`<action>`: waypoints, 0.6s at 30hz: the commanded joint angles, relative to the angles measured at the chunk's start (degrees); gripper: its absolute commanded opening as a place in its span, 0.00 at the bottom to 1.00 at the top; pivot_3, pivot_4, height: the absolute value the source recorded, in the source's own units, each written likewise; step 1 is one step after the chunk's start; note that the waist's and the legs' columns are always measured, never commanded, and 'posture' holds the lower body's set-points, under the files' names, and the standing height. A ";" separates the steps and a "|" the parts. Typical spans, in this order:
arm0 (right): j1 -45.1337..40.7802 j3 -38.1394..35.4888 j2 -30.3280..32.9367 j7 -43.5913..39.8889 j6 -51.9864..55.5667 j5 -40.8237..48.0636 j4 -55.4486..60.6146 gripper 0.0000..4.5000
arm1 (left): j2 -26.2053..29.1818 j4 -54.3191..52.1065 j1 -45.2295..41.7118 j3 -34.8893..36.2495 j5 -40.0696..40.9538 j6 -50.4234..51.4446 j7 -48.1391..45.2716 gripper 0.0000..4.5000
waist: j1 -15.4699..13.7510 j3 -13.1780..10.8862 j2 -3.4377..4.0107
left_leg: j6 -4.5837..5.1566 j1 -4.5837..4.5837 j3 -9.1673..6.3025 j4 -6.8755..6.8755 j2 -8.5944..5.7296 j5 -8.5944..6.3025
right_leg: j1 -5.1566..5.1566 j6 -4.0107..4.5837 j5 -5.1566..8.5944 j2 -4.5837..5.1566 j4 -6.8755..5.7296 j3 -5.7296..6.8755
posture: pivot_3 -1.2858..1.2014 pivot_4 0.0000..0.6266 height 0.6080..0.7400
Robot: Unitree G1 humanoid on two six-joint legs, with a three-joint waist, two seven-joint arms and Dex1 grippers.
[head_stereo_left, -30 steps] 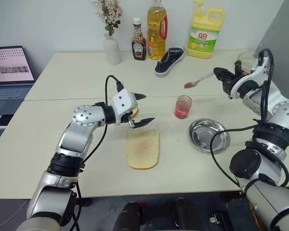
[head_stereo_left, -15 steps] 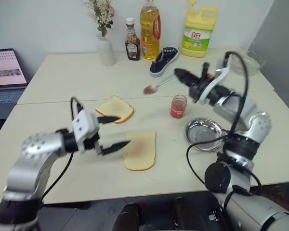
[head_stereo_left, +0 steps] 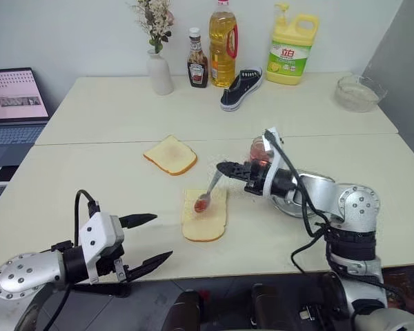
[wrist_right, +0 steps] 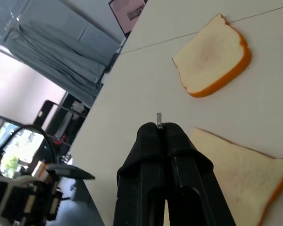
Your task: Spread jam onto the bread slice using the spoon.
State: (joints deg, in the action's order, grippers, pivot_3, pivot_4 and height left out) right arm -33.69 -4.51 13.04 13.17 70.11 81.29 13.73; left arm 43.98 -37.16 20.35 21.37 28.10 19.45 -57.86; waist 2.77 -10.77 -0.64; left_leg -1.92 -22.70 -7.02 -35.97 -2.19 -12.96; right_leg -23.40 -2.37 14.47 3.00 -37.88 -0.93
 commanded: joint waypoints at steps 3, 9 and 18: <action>0.40 6.75 4.02 -11.54 -5.24 -11.77 7.66 0.01 | 0.49 -0.06 -2.13 -1.01 0.54 -0.16 1.29 1.00 | -0.02 0.00 0.00 | 0.00 -0.02 0.00 0.02 0.01 0.00 | -0.02 -0.19 -0.10 0.00 0.01 -0.01 | 0.52 0.24 1.00; 0.81 15.06 7.41 -22.28 -13.79 -26.61 10.93 0.01 | 1.06 1.07 -2.46 -1.62 0.55 -0.25 0.62 1.00 | -0.07 0.00 -0.01 | -0.01 -0.03 -0.01 0.04 0.01 0.00 | -0.04 -0.26 -0.12 0.01 0.07 0.02 | 0.52 0.24 1.00; -0.28 17.20 6.43 -29.93 -17.92 -35.17 10.38 0.01 | 1.10 0.45 -1.91 -1.56 0.57 0.34 1.75 1.00 | -0.39 -0.01 -0.01 | -0.01 -0.05 -0.02 0.03 0.08 -0.01 | -0.04 -0.27 -0.12 0.03 0.09 0.01 | 0.52 0.24 1.00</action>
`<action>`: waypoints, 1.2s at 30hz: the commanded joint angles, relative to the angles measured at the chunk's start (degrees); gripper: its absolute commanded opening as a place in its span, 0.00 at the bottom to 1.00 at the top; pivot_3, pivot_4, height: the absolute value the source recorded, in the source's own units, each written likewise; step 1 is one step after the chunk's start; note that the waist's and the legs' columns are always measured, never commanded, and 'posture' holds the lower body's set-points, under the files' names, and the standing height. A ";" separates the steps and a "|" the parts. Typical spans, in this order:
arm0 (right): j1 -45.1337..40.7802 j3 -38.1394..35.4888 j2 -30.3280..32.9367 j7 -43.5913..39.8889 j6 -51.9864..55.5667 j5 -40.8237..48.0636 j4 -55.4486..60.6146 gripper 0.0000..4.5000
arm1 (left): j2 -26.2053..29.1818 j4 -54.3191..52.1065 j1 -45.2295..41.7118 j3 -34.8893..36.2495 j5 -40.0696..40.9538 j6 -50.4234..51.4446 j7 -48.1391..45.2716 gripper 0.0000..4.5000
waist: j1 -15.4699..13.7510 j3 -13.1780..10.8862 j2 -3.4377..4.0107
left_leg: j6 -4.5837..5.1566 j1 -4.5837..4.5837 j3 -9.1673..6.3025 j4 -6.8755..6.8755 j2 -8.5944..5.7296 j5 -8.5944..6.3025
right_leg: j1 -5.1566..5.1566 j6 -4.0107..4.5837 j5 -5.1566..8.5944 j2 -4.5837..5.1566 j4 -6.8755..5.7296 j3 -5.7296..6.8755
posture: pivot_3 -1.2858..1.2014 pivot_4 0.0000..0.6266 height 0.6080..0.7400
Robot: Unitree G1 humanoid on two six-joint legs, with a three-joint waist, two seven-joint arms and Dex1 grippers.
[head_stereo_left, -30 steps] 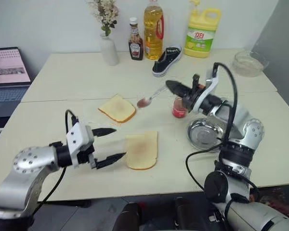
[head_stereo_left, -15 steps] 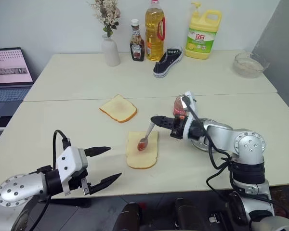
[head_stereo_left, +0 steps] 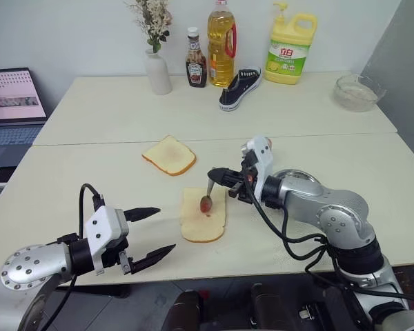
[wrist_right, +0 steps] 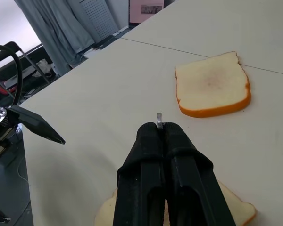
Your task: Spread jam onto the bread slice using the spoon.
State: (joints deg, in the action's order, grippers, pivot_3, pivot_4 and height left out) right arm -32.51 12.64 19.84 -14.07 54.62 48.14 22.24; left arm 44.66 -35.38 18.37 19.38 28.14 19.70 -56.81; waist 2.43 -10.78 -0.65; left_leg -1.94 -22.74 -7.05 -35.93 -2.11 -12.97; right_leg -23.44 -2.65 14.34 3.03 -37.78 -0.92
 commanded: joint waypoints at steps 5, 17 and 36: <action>-3.17 2.57 1.98 -8.70 -4.62 -7.22 2.66 0.01 | 0.36 -1.58 -0.91 -0.26 0.19 0.59 2.02 1.00 | -0.13 0.00 0.00 | 0.00 0.00 0.00 0.00 -0.01 0.00 | 0.00 0.00 0.00 0.01 0.00 0.00 | 0.52 0.24 1.00; -5.51 6.76 6.89 -18.53 -8.90 -16.76 5.97 0.01 | 0.30 -0.30 -3.09 -2.50 0.19 0.68 2.54 1.00 | -0.60 0.00 -0.01 | -0.01 -0.03 -0.01 0.01 -0.01 -0.01 | -0.02 0.00 0.00 0.03 0.05 0.04 | 0.52 0.24 1.00; -0.83 -22.03 -14.39 -1.91 15.04 3.33 -18.04 0.01 | -0.07 2.54 -2.97 -3.47 -0.93 -2.27 1.80 1.00 | -0.57 0.04 -0.08 | -0.01 -0.05 -0.01 0.05 -0.04 -0.01 | -0.06 0.24 -0.16 0.04 0.04 0.00 | 0.52 0.24 1.00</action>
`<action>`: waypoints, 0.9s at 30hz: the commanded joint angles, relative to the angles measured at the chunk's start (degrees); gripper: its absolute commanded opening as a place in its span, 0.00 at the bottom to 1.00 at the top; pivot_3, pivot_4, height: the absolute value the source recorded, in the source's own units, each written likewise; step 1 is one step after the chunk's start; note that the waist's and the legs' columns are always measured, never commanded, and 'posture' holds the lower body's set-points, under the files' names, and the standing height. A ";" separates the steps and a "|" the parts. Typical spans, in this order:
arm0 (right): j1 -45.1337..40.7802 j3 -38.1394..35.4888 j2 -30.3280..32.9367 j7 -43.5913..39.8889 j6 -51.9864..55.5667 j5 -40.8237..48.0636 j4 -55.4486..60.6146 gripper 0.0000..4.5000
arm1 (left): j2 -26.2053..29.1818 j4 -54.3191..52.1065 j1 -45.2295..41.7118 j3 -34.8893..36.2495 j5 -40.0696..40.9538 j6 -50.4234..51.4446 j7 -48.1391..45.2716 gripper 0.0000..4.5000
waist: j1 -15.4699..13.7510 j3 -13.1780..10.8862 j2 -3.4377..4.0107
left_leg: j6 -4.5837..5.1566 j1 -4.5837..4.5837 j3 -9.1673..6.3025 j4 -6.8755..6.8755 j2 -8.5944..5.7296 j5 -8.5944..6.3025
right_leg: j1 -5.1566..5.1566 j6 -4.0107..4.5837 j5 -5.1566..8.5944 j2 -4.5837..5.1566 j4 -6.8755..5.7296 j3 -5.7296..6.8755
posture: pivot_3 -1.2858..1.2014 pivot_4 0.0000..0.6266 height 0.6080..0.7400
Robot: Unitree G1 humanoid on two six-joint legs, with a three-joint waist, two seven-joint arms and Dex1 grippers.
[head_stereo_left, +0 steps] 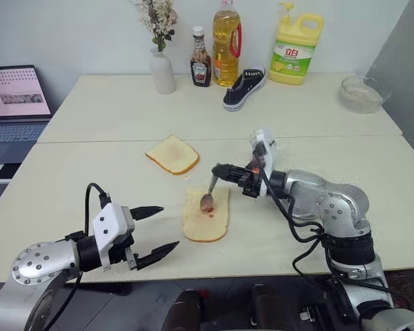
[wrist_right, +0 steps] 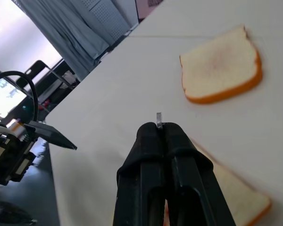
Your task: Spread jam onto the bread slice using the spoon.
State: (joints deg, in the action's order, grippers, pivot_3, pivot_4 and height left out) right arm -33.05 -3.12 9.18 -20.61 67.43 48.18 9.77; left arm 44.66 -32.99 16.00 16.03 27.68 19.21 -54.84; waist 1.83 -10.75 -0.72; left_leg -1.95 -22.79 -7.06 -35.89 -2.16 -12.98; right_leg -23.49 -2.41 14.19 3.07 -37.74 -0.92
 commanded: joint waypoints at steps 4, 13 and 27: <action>-0.55 -9.03 -5.86 7.72 2.88 2.22 -10.39 0.01 | 0.15 1.06 -1.41 -0.34 -0.38 -2.22 -0.40 1.00 | 0.04 -0.03 0.05 | 0.00 0.01 0.01 0.02 -0.02 0.00 | -0.02 0.01 -0.01 -0.04 -0.03 0.00 | 0.52 0.24 1.00; 1.07 -9.57 -0.64 6.37 3.66 1.04 -10.94 0.01 | 0.08 3.84 -2.23 -1.42 -1.34 -4.77 -1.85 1.00 | 0.02 -0.03 0.06 | 0.00 0.01 0.03 0.01 -0.05 0.00 | 0.00 -0.07 0.03 -0.03 -0.02 0.00 | 0.52 0.24 1.00; -2.80 -17.65 -7.53 14.89 11.16 12.09 -5.55 0.01 | -0.91 5.85 -3.31 -4.00 -2.61 -7.43 -2.01 1.00 | 0.21 -0.04 0.07 | 0.00 0.01 0.03 0.02 -0.02 0.00 | 0.00 -0.09 0.04 -0.04 -0.02 0.01 | 0.52 0.24 1.00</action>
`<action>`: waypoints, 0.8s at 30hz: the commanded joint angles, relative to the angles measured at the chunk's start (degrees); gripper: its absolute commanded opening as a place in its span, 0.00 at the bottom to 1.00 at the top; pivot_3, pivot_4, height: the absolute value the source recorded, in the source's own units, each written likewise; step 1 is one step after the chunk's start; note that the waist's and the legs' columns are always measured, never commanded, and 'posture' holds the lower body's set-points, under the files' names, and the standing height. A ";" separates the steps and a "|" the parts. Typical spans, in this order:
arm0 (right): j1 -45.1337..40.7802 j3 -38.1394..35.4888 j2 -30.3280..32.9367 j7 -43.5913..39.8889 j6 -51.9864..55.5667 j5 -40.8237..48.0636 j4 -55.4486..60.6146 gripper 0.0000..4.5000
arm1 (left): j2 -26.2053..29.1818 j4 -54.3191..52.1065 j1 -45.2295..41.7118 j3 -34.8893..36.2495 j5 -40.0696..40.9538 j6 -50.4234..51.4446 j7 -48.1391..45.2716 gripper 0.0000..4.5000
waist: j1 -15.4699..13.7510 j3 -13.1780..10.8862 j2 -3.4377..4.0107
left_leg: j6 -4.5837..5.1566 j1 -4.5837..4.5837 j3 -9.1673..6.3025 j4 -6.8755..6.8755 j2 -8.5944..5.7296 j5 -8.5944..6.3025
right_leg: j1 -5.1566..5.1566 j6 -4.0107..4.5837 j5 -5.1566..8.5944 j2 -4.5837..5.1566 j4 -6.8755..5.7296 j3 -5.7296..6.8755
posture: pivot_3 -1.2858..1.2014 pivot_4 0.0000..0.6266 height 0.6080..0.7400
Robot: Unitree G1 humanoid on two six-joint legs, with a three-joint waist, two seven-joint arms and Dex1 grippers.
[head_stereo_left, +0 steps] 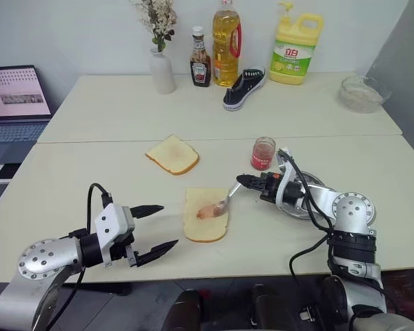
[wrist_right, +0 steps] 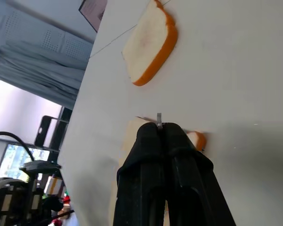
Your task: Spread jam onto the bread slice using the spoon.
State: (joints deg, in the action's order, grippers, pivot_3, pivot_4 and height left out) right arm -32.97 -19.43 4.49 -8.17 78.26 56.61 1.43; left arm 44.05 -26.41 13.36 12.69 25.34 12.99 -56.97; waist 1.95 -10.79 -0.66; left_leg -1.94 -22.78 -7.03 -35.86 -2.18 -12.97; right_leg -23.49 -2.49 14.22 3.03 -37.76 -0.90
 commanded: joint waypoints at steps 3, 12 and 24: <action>-3.14 0.86 -6.17 3.70 -0.78 2.55 1.92 0.01 | -0.08 -1.04 -0.64 -0.44 0.02 -1.09 -0.05 1.00 | 0.11 0.00 0.01 | 0.00 0.00 0.00 0.01 0.00 0.00 | -0.02 0.02 -0.02 -0.02 -0.03 0.01 | 0.52 0.24 1.00; 0.99 7.44 -0.24 -2.35 -3.23 -2.75 1.34 0.01 | 0.39 -0.84 -0.72 -0.34 -0.27 -1.32 -0.38 1.00 | -0.05 -0.01 0.01 | 0.00 -0.02 0.00 0.01 -0.02 0.00 | -0.01 -0.01 0.00 0.04 0.04 -0.02 | 0.52 0.24 1.00; -1.29 0.12 4.62 -0.94 -1.90 0.52 1.29 0.01 | -0.06 0.58 -2.64 -1.92 -0.94 -1.77 -0.49 1.00 | -0.10 -0.01 0.01 | 0.00 -0.01 0.00 0.00 -0.02 0.00 | 0.03 -0.17 0.09 0.02 0.03 0.00 | 0.52 0.24 1.00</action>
State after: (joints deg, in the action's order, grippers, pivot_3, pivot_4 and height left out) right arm -31.76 -17.51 10.19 -10.38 76.55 55.14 1.83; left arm 43.70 -25.56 11.26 11.36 24.58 12.10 -57.08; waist 1.85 -10.79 -0.64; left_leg -1.94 -22.78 -7.04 -35.86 -2.20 -12.97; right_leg -23.47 -2.66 14.32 3.04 -37.74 -0.90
